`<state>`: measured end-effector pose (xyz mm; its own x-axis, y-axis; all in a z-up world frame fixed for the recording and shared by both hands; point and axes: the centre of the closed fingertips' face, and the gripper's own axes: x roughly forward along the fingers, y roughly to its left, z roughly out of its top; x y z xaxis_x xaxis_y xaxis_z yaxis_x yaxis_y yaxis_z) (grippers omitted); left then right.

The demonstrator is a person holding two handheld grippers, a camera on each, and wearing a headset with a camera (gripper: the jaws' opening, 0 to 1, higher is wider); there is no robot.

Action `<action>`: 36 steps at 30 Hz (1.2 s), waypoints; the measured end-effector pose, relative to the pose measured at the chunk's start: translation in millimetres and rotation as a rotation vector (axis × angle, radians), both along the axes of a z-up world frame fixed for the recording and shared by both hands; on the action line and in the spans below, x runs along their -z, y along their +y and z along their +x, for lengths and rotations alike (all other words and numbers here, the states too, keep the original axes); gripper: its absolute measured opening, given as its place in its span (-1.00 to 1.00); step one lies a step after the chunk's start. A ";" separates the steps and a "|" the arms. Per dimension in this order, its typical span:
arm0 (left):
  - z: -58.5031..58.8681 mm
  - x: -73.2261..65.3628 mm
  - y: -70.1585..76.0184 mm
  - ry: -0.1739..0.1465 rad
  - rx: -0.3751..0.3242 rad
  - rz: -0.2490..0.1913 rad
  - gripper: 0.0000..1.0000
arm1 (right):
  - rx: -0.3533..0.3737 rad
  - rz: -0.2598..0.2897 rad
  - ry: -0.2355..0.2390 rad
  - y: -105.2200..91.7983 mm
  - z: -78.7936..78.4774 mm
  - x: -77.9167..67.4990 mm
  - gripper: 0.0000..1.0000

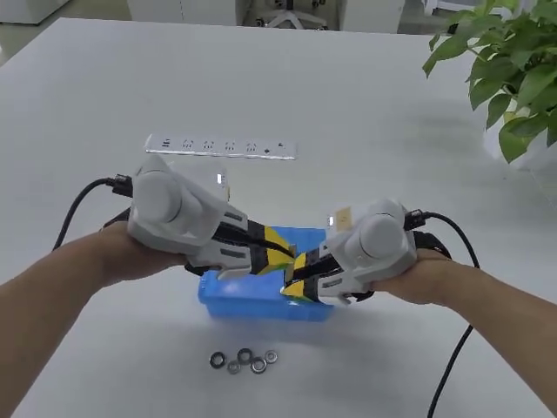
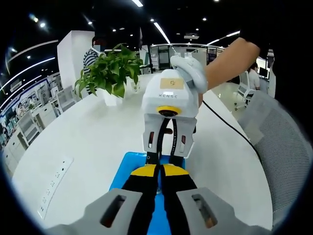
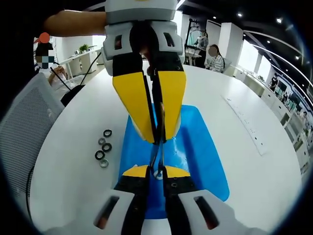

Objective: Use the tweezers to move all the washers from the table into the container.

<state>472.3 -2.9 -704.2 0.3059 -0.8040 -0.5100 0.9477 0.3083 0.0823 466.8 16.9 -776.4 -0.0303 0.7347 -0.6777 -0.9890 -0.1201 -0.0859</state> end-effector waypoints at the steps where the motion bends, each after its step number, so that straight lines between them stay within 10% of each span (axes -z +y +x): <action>1: -0.4 -0.9 -0.6 -0.002 0.000 0.000 -0.87 | 0.002 0.001 0.001 0.0 0.1 -0.8 -0.76; 36: -14.3 -40.1 3.6 -0.023 -0.053 -0.029 -0.88 | 0.114 0.040 -0.022 -28.1 -13.4 -43.7 -0.37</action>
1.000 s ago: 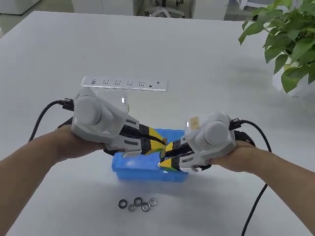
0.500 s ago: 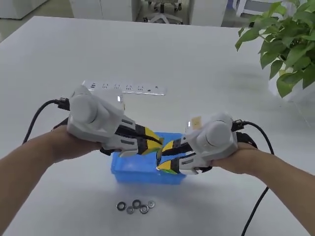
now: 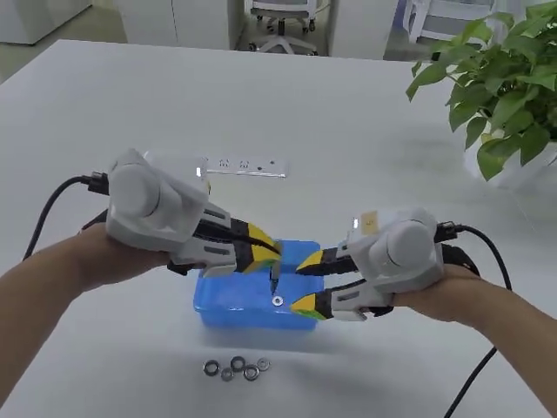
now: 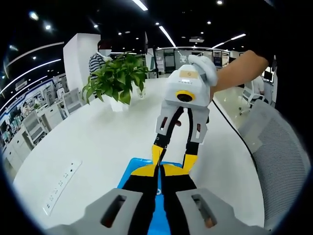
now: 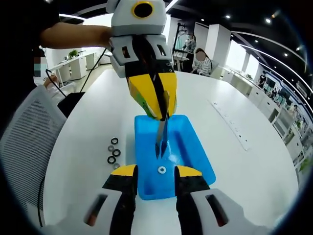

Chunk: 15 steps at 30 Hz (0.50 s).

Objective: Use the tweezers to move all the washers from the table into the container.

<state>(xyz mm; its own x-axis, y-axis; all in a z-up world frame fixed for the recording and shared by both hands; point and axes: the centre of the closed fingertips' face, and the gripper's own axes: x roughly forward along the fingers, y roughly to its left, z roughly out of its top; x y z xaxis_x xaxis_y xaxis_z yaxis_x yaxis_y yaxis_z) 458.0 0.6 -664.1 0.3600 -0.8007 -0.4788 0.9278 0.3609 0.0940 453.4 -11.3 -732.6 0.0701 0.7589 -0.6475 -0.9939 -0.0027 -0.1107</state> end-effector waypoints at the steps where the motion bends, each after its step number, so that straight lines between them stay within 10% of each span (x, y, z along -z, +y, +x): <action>1: -0.7 -2.1 0.8 -0.001 -0.002 -0.003 -0.88 | 0.006 0.002 0.005 -2.1 -1.5 -0.7 -0.34; 15: -17.0 -17.3 2.2 -0.007 -0.002 -0.008 -0.88 | 0.064 0.003 0.019 -23.9 -18.9 -7.9 -0.05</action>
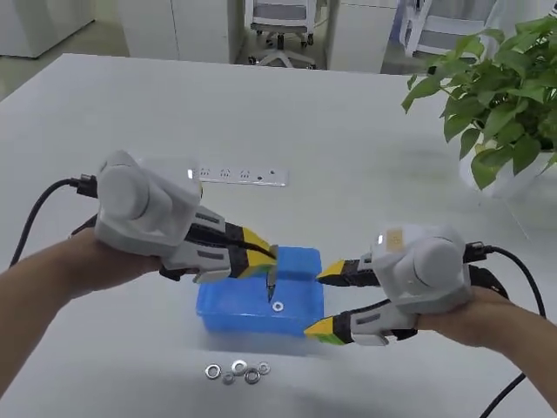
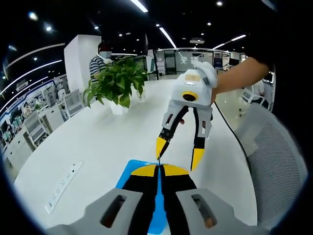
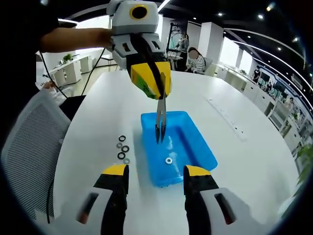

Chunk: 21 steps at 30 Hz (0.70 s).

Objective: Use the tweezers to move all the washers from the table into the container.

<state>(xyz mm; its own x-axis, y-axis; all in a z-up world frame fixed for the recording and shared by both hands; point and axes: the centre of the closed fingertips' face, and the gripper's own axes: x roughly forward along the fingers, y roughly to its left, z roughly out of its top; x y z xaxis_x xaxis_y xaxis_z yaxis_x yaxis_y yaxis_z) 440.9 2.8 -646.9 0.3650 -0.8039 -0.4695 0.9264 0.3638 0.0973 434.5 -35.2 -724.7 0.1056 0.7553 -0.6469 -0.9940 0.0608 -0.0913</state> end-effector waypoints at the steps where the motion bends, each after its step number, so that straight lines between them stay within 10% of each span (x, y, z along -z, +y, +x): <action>1: -0.7 -0.5 0.1 0.000 0.000 0.000 -0.88 | 0.006 0.000 0.003 -2.2 -1.6 0.4 -0.02; 21: -26.8 -6.7 -1.1 0.013 0.011 -0.022 -0.88 | 0.077 0.028 0.043 -25.7 -27.9 2.7 0.33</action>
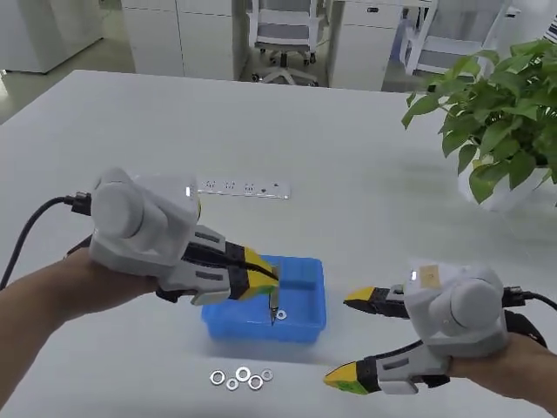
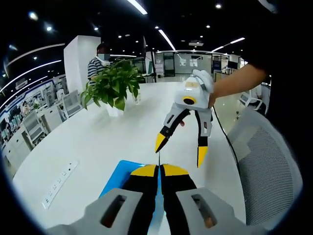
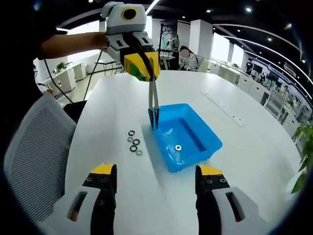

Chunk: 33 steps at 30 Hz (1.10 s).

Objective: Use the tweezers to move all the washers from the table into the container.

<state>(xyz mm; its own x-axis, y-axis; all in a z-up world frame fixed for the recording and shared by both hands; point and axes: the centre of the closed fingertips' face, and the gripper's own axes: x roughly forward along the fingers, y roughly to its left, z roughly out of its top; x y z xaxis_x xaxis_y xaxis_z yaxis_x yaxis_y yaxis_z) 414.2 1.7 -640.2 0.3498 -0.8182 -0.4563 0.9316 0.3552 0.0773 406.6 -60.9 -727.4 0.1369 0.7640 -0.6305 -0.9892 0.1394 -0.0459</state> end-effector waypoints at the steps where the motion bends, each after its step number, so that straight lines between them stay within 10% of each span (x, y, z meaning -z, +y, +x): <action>1: -1.8 1.3 -0.3 0.000 0.000 -0.003 -0.88 | 0.002 0.000 0.002 -0.7 -1.2 0.3 0.33; 33: -21.3 46.1 -7.1 0.040 0.006 0.025 -0.88 | 0.018 0.008 0.040 -11.5 -22.1 12.2 0.32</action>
<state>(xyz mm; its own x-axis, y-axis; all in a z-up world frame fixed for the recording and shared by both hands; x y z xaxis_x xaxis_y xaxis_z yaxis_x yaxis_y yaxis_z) 392.8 -5.3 -686.2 0.3261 -0.8082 -0.4904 0.9362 0.3480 0.0489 384.6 -72.4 -739.6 0.1254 0.7669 -0.6293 -0.9876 0.1572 -0.0052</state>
